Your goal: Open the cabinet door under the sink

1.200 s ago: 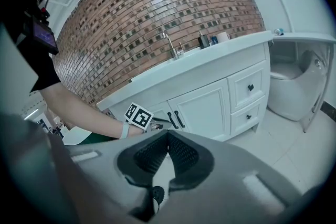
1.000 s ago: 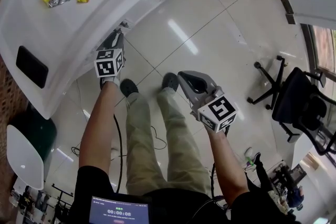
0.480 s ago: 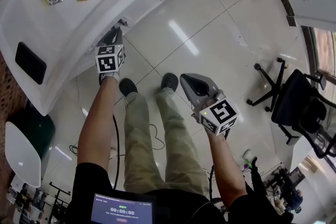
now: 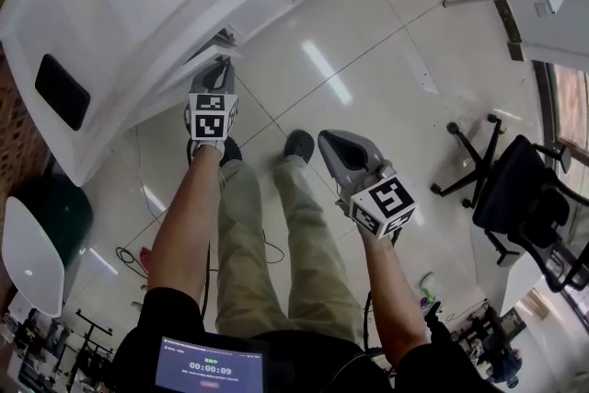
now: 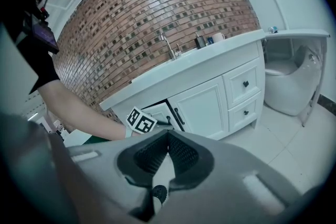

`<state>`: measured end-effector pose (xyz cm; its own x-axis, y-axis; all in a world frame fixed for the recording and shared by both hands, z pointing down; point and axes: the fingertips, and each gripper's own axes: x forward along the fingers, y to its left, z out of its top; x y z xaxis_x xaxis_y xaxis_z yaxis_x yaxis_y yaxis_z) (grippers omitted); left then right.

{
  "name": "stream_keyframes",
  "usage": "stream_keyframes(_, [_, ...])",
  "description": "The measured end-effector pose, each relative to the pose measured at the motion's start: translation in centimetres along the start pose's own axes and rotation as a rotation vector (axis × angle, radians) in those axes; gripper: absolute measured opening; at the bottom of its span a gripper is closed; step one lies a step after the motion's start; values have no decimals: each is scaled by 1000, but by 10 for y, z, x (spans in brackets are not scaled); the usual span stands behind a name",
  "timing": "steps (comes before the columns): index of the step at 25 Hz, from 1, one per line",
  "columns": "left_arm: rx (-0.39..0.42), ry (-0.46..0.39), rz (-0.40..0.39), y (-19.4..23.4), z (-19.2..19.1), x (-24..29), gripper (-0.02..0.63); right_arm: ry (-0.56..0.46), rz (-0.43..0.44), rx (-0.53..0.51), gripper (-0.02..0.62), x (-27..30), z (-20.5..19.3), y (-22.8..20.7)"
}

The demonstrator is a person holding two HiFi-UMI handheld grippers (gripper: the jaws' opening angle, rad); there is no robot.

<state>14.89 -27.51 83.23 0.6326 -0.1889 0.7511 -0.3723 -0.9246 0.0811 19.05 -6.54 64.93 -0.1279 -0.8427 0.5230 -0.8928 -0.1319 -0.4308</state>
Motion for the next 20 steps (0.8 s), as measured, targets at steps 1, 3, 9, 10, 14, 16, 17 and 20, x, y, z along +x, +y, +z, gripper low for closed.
stream_keyframes(1, [9,-2,5,-5,-5,-3,44,-1,2,-2,-9,0,1,1])
stream_keyframes(3, [41,-4,7,-14,-15,-9,43,0,6,-5,-9,0,1,1])
stream_keyframes(9, [136,-17,-31,-40,-35,-24,40,11,28,-14,-9,0,-1,5])
stream_keyframes(10, [148,-10,-43,-43,-40,-26,40,15,33,-16,-9,1,-2,6])
stream_keyframes(14, [170,12,-76,-53,-59,-36,40,23,53,-29,-9,6,0,13])
stream_keyframes(16, [160,12,-65,-57,-65,-41,40,25,61,-38,-9,6,1,16])
stream_keyframes(17, [150,11,-56,-59,-67,-43,40,26,63,-42,-9,5,2,17])
stream_keyframes(20, [124,10,-43,-64,-76,-51,41,32,69,-52,-9,3,3,18])
